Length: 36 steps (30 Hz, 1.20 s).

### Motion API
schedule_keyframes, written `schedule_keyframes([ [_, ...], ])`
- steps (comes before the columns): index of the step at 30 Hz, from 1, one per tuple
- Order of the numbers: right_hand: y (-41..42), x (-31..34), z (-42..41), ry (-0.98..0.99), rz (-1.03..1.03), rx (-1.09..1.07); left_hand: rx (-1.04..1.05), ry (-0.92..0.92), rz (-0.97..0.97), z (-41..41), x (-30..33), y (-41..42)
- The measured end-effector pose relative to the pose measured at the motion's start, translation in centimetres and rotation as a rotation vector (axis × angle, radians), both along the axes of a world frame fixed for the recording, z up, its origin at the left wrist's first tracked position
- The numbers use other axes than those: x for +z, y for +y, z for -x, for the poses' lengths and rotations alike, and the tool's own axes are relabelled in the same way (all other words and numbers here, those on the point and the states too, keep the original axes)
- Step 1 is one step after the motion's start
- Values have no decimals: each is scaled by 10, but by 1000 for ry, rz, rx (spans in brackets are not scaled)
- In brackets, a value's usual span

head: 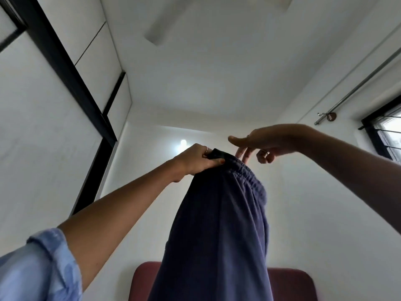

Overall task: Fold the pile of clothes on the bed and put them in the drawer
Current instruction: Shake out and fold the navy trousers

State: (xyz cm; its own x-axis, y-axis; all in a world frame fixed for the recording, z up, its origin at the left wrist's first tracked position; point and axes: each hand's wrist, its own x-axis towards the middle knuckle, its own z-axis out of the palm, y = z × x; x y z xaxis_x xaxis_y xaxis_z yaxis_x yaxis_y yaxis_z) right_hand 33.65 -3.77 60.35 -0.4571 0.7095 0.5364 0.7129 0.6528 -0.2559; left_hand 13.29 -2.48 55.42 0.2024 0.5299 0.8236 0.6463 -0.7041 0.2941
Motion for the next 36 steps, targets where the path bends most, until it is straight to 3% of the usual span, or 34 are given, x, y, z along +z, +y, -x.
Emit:
schedule_keyframes([
  [3, 2, -2, 6, -74, 102, 12, 66, -49, -133, -5, 3, 11],
  [9, 27, -9, 5, 241, 273, 434, -76, -130, -260, -11, 12, 0],
  [14, 23, 1, 4, 274, 275, 451, -65, -172, -290, -11, 15, -6],
  [19, 23, -9, 27, 330, 83, 401, -96, -307, -69, -8, 10, -9],
  [25, 33, -3, 41, 286, -553, 179, -171, -413, 81, 5, -8, -17],
  [32, 50, -11, 39, 327, -678, 140, 58, -320, 388, -5, -78, -9],
  [36, 51, -17, 28, 347, -620, 135, -2, -248, 519, -18, -146, 8],
])
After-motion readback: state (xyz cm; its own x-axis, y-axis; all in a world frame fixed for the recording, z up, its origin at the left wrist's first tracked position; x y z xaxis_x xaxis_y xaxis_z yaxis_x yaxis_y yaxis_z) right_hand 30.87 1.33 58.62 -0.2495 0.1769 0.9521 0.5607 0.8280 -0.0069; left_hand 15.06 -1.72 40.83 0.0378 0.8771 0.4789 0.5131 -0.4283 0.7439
